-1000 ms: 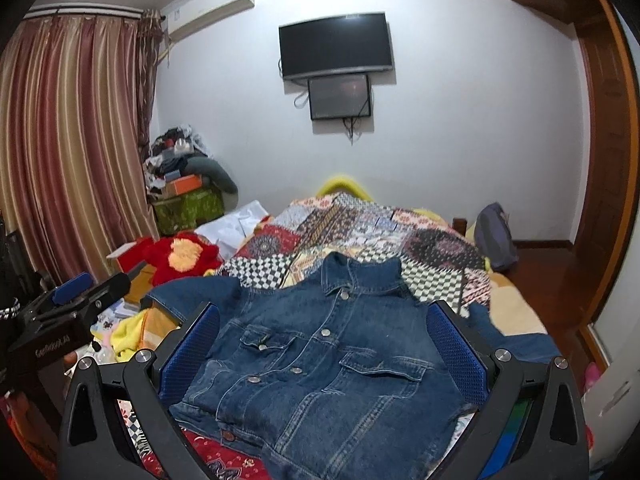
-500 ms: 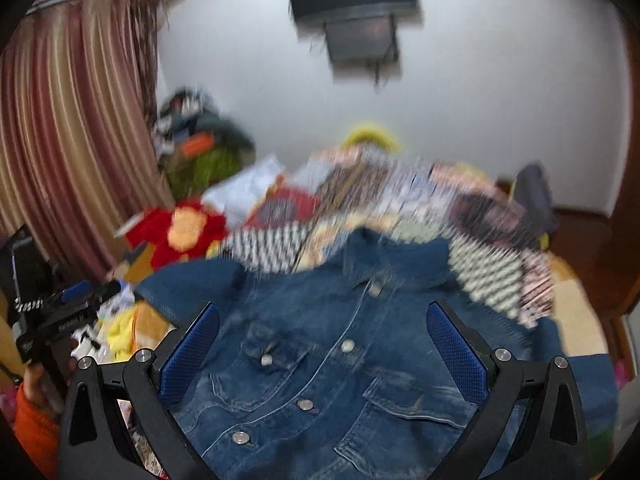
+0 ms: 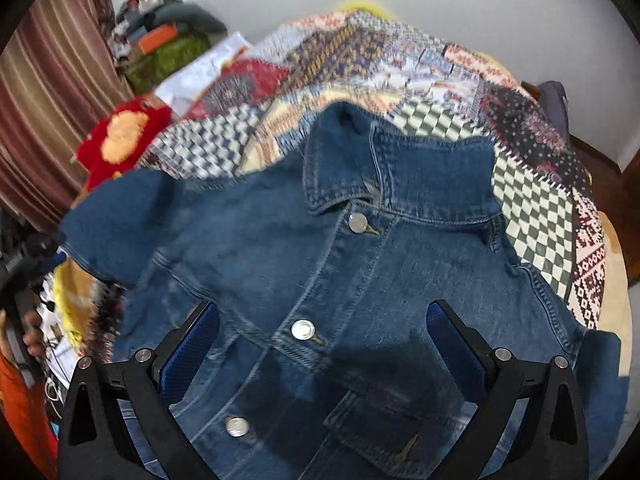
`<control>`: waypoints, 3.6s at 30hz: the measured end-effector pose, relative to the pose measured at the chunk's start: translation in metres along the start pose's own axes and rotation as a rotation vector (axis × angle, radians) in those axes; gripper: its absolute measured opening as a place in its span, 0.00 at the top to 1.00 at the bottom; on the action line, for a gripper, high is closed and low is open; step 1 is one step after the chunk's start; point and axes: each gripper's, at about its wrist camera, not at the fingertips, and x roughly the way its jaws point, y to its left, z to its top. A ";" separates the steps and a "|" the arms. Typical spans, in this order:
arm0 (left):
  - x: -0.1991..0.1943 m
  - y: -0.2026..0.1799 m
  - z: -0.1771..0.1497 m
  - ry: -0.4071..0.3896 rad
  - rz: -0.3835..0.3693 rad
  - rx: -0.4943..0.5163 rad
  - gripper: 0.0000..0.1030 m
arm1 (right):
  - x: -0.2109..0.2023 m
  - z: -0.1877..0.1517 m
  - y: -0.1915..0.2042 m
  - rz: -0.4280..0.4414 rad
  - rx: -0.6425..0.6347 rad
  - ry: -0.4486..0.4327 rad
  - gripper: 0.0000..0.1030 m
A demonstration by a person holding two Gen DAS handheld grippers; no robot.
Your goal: Fold large clothes
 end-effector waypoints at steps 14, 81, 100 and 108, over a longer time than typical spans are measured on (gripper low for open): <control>0.000 -0.003 0.039 -0.115 0.199 0.065 0.88 | 0.023 -0.016 0.002 0.087 0.007 0.118 0.00; -0.060 -0.096 -0.036 -0.213 0.153 0.257 0.81 | -0.067 -0.059 -0.035 0.089 0.108 0.015 0.00; -0.017 -0.402 -0.122 -0.063 -0.314 0.782 0.82 | -0.139 -0.082 -0.141 0.041 0.273 -0.144 0.00; 0.061 -0.411 -0.213 0.369 -0.316 0.901 0.81 | -0.148 -0.100 -0.176 0.038 0.325 -0.124 0.00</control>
